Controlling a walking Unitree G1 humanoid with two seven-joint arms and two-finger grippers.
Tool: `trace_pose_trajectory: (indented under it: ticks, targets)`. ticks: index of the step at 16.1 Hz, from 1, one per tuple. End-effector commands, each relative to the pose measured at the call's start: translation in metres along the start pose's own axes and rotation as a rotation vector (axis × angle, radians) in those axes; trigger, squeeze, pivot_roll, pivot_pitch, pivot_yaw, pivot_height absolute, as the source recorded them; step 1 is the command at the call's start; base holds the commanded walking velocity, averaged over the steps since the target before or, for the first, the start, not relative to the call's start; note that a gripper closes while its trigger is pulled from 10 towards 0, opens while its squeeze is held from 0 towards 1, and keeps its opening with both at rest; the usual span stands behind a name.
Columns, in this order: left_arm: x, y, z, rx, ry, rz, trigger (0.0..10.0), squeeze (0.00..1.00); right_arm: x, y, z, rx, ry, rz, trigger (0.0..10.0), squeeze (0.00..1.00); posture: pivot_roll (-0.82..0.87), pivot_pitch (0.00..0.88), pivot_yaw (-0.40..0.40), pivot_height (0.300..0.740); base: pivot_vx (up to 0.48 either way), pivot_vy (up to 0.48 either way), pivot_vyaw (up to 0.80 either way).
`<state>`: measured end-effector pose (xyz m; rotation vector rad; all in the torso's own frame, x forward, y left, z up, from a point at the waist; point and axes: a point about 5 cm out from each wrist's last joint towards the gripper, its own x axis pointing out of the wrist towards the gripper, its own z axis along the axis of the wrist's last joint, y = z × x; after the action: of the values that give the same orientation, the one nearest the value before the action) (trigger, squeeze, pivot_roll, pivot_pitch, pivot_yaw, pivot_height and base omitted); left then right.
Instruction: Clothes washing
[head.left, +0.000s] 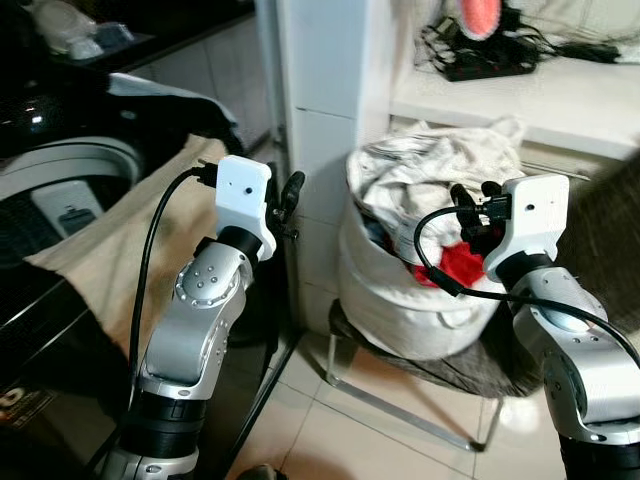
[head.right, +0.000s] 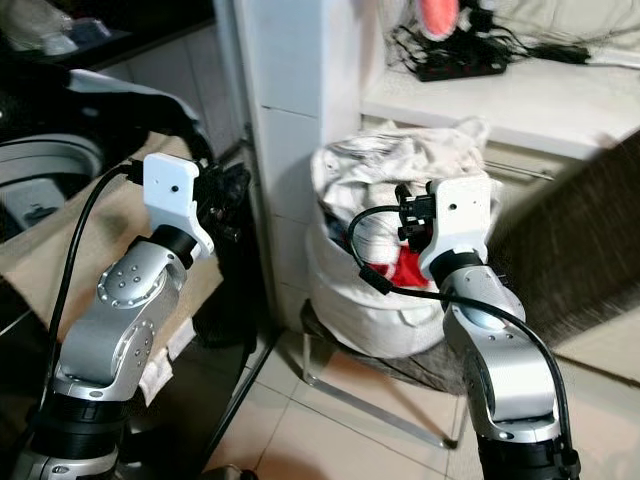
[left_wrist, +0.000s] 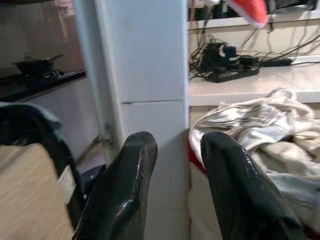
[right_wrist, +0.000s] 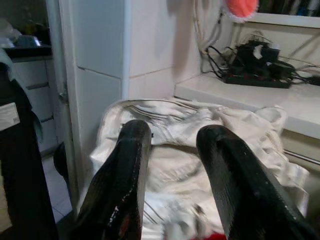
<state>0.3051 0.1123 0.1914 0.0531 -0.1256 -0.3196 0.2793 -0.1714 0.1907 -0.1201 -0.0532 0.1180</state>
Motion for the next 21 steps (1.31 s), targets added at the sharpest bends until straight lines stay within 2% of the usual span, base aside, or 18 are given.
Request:
trace_pose_trajectory:
  ticks: [1,16,21]
  targets:
    - [0.001,-0.001,0.005,0.005,-0.009,-0.008,10.0,0.0,0.002,-0.002,0.002,0.006,-0.007,-0.008,10.0,0.0,-0.06,0.0,0.053,0.74,0.375,0.0,0.0]
    - [0.002,0.0,-0.001,0.002,0.022,-0.004,10.0,0.0,0.0,-0.001,-0.001,0.026,0.002,0.007,10.0,0.0,-0.06,0.0,0.053,0.74,0.375,0.0,0.0]
    - [-0.004,0.009,-0.015,-0.021,0.09,0.058,10.0,0.0,0.002,0.005,-0.004,0.02,0.034,0.077,10.0,0.0,-0.04,0.0,0.027,0.74,0.0,0.0,0.0]
